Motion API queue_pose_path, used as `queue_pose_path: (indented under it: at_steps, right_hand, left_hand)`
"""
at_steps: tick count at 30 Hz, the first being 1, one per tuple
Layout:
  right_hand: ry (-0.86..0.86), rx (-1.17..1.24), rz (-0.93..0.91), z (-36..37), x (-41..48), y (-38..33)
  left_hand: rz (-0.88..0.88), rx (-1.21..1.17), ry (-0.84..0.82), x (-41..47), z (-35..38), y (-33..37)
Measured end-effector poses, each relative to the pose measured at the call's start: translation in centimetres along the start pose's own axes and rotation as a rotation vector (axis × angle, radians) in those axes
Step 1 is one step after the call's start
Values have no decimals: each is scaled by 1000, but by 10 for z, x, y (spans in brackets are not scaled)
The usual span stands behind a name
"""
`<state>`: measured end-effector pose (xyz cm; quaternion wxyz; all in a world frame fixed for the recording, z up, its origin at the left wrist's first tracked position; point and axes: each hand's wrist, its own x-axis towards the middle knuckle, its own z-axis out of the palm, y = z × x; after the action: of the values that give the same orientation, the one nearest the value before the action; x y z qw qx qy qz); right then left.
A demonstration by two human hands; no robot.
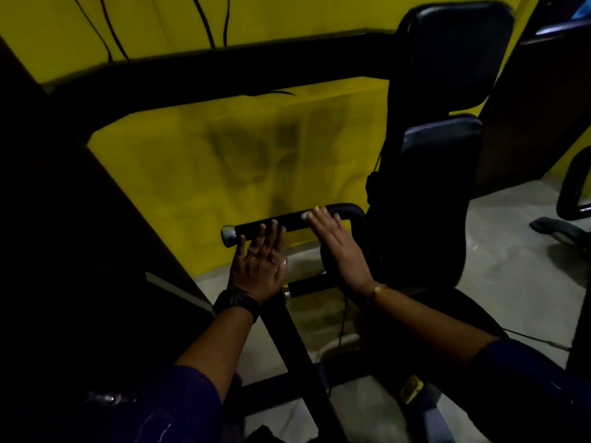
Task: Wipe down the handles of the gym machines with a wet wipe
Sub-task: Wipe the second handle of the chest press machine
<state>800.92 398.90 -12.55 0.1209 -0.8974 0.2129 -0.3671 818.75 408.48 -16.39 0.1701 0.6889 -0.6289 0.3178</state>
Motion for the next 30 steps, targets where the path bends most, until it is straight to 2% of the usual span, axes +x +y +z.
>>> queue_pose_path:
  at_steps: [2, 6, 8, 10, 12, 14, 17, 19, 21, 23, 25, 30]
  right_hand:
    - [66, -2, 87, 6, 28, -6]
    - [138, -208, 318, 27, 42, -7]
    - [124, -212, 393, 40, 45, -22]
    - [52, -220, 296, 52, 54, -45]
    - [-42, -231, 116, 65, 58, -67]
    - [-136, -242, -8, 70, 52, -75]
    - [-154, -382, -147, 53, 40, -46]
    - [-103, -468, -103, 33, 33, -16]
    - [-46, -524, 58, 18, 26, 10]
    - [7, -533, 221, 15, 23, 14]
    - [40, -493, 288, 26, 30, -3]
    - [-110, -380, 42, 61, 38, -54]
  left_hand:
    - [-96, 43, -1, 11, -11, -15]
    - [-252, 86, -73, 22, -29, -45]
    - [-253, 95, -103, 28, -35, -55]
    - [-171, 133, -145, 32, -39, -58]
    - [-91, 176, -198, 33, -38, -59]
    - [-88, 203, -240, 29, -37, -57]
    - [-111, 162, -227, 24, -38, -57]
    - [-89, 138, -263, 25, -40, -53]
    - [-72, 119, -286, 28, -39, -47]
    - [-97, 98, -279, 30, -36, -40]
    - [-135, 94, -256, 30, -32, -35]
    - [-182, 149, -281, 26, -20, -31]
